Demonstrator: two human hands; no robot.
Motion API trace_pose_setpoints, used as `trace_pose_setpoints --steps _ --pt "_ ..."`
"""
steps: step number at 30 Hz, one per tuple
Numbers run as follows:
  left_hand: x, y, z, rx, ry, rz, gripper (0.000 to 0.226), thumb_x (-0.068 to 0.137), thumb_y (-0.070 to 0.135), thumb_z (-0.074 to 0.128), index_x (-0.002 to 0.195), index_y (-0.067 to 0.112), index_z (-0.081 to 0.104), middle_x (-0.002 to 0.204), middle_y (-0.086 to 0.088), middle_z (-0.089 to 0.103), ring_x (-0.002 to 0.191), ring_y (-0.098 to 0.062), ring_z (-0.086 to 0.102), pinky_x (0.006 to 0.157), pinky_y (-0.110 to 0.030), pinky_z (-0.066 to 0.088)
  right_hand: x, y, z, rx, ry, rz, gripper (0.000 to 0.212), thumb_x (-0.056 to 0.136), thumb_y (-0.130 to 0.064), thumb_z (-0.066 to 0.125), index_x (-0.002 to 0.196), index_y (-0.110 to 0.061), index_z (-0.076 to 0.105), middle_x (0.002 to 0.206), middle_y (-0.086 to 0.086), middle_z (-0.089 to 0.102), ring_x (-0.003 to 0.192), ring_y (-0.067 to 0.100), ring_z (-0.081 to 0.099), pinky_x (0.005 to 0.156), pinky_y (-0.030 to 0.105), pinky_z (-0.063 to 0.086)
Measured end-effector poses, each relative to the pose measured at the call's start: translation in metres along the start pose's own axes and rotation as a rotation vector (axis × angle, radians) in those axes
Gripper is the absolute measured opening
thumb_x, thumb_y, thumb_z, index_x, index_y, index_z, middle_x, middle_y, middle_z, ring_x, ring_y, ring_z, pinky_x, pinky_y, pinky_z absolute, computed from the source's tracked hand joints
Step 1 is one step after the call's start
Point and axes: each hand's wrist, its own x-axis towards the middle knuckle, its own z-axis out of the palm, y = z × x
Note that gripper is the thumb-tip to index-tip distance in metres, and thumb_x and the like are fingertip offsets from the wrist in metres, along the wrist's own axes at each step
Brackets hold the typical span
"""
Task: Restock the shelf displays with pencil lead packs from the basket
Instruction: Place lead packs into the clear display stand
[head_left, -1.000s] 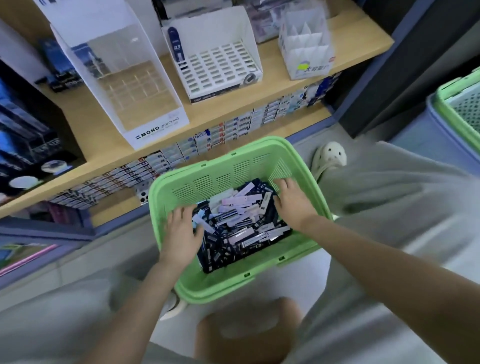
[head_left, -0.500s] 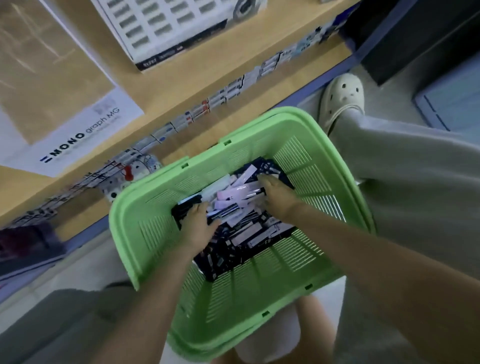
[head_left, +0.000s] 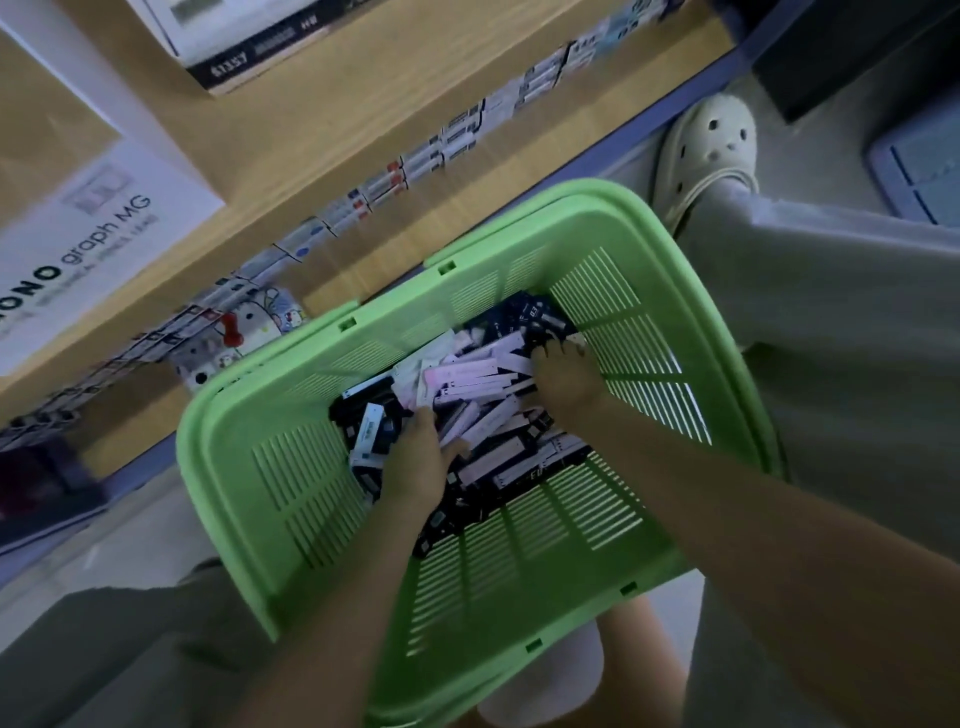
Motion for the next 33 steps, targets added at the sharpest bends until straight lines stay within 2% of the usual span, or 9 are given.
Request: trace_pose_setpoints --steps 5,9,15,17,20,23,26,29,33 --pt "-0.009 0.000 0.007 -0.154 -0.103 -0.085 0.043 0.101 0.021 0.040 0.135 -0.003 0.029 0.103 -0.020 0.057 0.082 -0.022 0.049 0.064 -0.030 0.038 -0.018 0.013 0.008 0.136 -0.024 -0.055 0.035 0.096 -0.031 0.051 0.119 -0.004 0.049 0.123 0.014 0.054 0.112 0.027 0.052 0.089 0.034 0.040" --pt "-0.016 -0.001 0.008 -0.381 0.030 -0.237 0.052 0.102 0.016 0.038 0.143 -0.009 0.019 0.126 -0.023 0.049 0.103 -0.036 0.053 0.071 -0.033 0.038 -0.033 0.010 -0.004 0.225 0.004 0.049 0.023 0.097 -0.011 0.044 0.119 -0.003 0.044 0.115 0.015 0.060 0.103 0.029 0.059 0.079 0.032 0.043" --pt "-0.039 0.004 0.003 -0.850 0.089 -0.443 0.053 0.100 0.013 0.039 0.148 0.001 0.018 0.120 -0.018 0.056 0.074 -0.026 0.061 0.085 -0.041 0.052 -0.054 0.003 -0.021 0.593 -0.036 0.269 0.028 0.097 -0.005 0.036 0.122 0.005 0.045 0.120 0.025 0.053 0.086 0.025 0.055 0.052 0.019 0.020" --pt "-0.045 0.008 0.002 -0.917 0.071 -0.469 0.046 0.101 0.012 0.037 0.142 -0.002 0.025 0.100 -0.013 0.053 0.063 -0.017 0.052 0.073 -0.035 0.048 -0.067 -0.002 -0.028 0.706 -0.054 0.353 0.028 0.097 -0.005 0.037 0.122 0.003 0.048 0.120 0.021 0.055 0.065 0.012 0.041 0.050 0.018 0.020" --pt "-0.056 0.020 -0.002 -1.066 0.033 -0.446 0.017 0.100 0.015 0.042 0.108 0.002 0.048 0.078 -0.009 0.046 0.060 -0.017 0.046 0.065 -0.032 0.047 -0.076 -0.013 -0.026 0.958 -0.018 0.371 0.029 0.101 -0.014 0.038 0.121 0.003 0.050 0.104 0.014 0.060 0.083 0.024 0.058 0.058 0.029 0.041" --pt "-0.069 0.036 -0.008 -1.288 0.039 -0.415 0.032 0.096 0.034 0.051 0.109 0.006 0.053 0.088 -0.005 0.053 0.071 -0.017 0.051 0.069 -0.032 0.047 -0.097 -0.030 -0.041 1.279 -0.022 0.193 0.030 0.101 -0.020 0.039 0.117 0.004 0.048 0.087 0.014 0.058 0.067 0.024 0.056 0.066 0.040 0.051" --pt "-0.084 0.046 -0.018 -1.425 -0.032 -0.264 0.049 0.094 0.047 0.042 0.125 0.012 0.055 0.114 -0.008 0.065 0.091 -0.017 0.063 0.066 -0.025 0.051 -0.120 -0.046 -0.052 1.188 -0.047 -0.012 0.023 0.101 -0.024 0.038 0.108 -0.003 0.044 0.081 0.011 0.056 0.060 0.020 0.051 0.061 0.040 0.048" --pt "-0.097 0.047 -0.026 -1.353 -0.046 -0.139 0.042 0.094 0.046 0.044 0.126 0.020 0.053 0.112 -0.007 0.067 0.076 -0.005 0.069 0.047 -0.011 0.047 -0.144 -0.054 -0.061 0.882 -0.079 -0.206 0.022 0.102 -0.029 0.033 0.107 -0.008 0.039 0.074 0.007 0.052 0.061 0.023 0.051 0.054 0.033 0.038" --pt "-0.111 0.046 -0.030 -1.225 -0.014 -0.086 0.039 0.088 0.035 0.061 0.124 0.021 0.054 0.105 0.004 0.067 0.094 -0.007 0.065 0.075 -0.023 0.046 -0.168 -0.063 -0.064 0.369 -0.020 -0.382 0.034 0.103 -0.021 0.033 0.132 -0.005 0.032 0.112 0.016 0.054 0.087 0.032 0.059 0.064 0.035 0.043"
